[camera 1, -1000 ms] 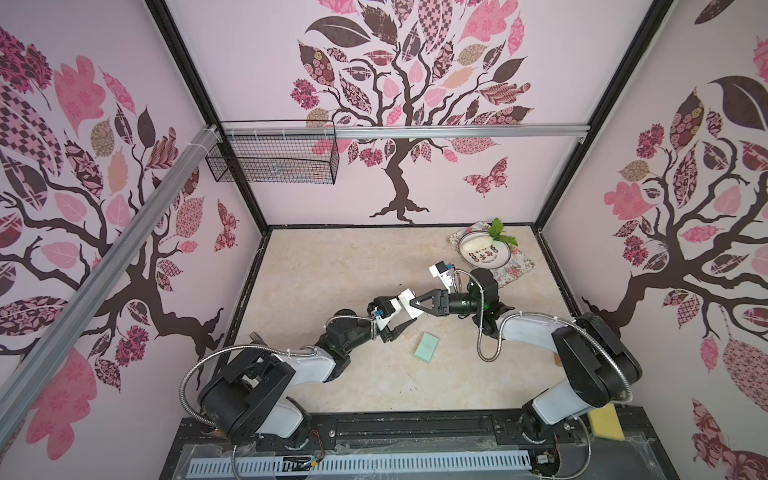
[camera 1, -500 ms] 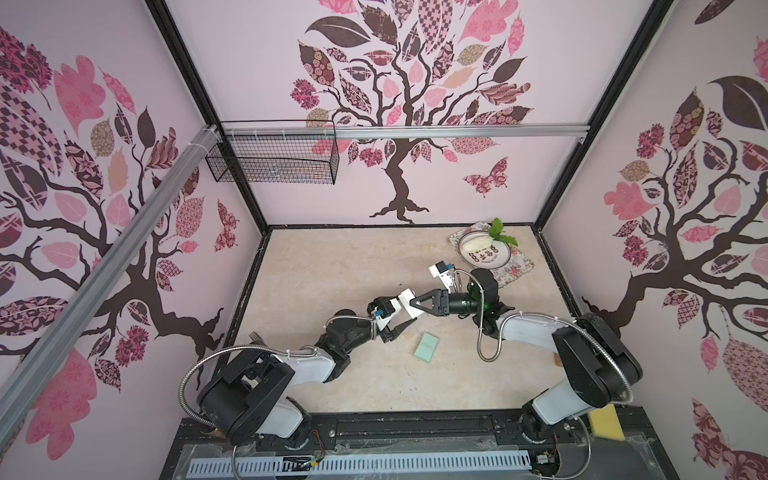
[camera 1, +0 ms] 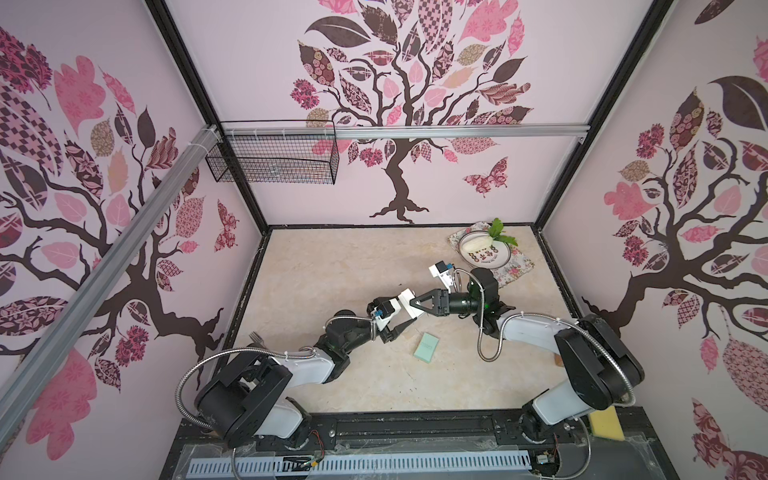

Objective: Take the rings out of the lift-off lid box
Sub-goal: Open the lid on the jewelry box, then place the lid at the center of the board.

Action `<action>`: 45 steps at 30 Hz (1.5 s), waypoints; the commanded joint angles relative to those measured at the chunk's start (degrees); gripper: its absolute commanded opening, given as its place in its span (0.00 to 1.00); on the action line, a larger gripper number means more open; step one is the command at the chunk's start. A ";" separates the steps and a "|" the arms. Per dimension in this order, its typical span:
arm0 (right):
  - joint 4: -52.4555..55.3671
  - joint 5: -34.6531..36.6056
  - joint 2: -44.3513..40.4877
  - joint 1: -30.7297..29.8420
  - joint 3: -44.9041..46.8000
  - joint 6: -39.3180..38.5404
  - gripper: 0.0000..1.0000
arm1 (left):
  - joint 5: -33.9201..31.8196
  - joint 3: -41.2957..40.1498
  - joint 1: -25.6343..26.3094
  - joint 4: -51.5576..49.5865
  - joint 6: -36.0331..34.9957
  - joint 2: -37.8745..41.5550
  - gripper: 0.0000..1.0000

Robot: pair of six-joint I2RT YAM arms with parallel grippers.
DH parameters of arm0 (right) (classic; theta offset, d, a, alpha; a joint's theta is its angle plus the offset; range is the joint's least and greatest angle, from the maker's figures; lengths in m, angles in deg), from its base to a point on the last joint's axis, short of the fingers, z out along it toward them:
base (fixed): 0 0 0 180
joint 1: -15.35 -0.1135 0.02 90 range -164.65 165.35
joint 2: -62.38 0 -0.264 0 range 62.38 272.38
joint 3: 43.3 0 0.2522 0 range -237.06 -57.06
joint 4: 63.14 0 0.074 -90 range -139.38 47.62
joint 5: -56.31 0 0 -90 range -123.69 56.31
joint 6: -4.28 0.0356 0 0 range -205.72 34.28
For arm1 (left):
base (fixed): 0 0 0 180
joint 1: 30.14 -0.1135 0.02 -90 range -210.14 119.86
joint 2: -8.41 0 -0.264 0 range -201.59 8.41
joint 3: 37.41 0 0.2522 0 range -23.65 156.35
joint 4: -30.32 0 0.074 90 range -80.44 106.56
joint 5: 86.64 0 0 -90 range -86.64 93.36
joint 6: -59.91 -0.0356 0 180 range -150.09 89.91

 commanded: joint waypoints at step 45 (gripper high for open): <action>47.57 60.29 14.51 8.61 -22.59 -35.33 0.79 | 2.72 -0.89 -0.24 1.82 3.12 3.45 0.57</action>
